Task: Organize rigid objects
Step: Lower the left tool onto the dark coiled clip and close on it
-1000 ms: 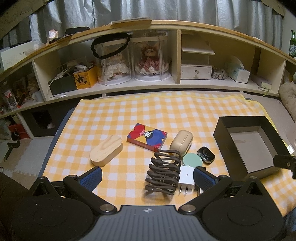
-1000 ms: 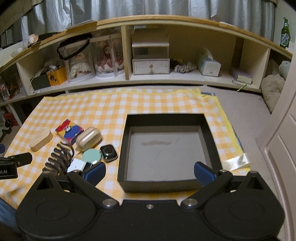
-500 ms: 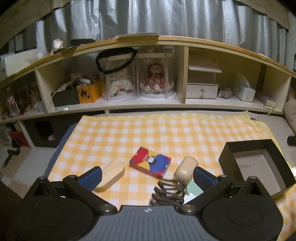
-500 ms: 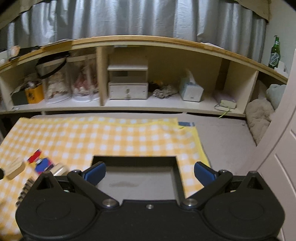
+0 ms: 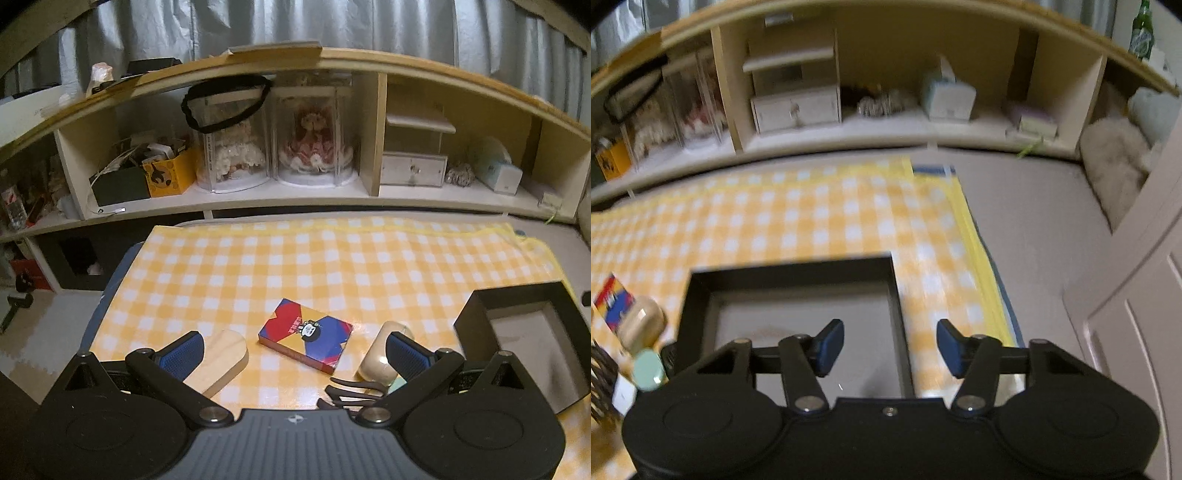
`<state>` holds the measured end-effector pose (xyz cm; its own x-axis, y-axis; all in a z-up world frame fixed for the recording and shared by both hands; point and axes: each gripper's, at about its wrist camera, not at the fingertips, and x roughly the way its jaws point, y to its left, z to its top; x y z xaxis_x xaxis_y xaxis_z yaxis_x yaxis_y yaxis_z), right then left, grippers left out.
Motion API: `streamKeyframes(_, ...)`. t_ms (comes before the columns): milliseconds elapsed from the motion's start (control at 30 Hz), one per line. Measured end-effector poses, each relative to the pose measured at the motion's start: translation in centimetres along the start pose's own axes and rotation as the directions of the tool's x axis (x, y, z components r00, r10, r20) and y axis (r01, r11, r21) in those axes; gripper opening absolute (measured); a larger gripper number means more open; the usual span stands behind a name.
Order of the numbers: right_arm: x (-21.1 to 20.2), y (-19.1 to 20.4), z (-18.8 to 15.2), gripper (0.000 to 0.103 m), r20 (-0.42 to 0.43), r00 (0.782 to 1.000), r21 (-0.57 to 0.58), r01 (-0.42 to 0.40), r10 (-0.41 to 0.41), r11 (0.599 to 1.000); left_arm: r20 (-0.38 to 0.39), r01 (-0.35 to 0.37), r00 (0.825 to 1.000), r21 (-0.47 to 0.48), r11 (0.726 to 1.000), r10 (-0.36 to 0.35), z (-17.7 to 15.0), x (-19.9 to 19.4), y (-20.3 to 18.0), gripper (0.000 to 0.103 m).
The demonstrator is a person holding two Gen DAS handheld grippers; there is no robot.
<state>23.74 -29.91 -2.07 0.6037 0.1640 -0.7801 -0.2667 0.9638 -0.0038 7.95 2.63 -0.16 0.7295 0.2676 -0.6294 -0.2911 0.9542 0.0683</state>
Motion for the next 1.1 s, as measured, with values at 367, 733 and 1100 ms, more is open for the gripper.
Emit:
streamKeyframes(367,2.7,-1.5,-1.7,0.018,-0.099,0.995,0.064,-0.021,0.027,0.998,-0.139,0.124,0.984,0.082,0.989,-0.112,-3.0,2.9,-1.1,0.103)
streamKeyframes(733,2.7,-1.6,-2.3,0.005,-0.103,0.995,0.071,-0.010,0.017,0.997,-0.209,0.157,0.968,0.078,0.985,-0.138,-3.4,4.4,-1.0,0.094)
streamKeyframes(1100,2.9,-1.4,-2.2,0.005,-0.102,0.994,0.060,-0.017,0.023,0.998,-0.261,0.195,0.947,0.013,0.981,-0.184,-3.7,6.0,-1.3,0.089)
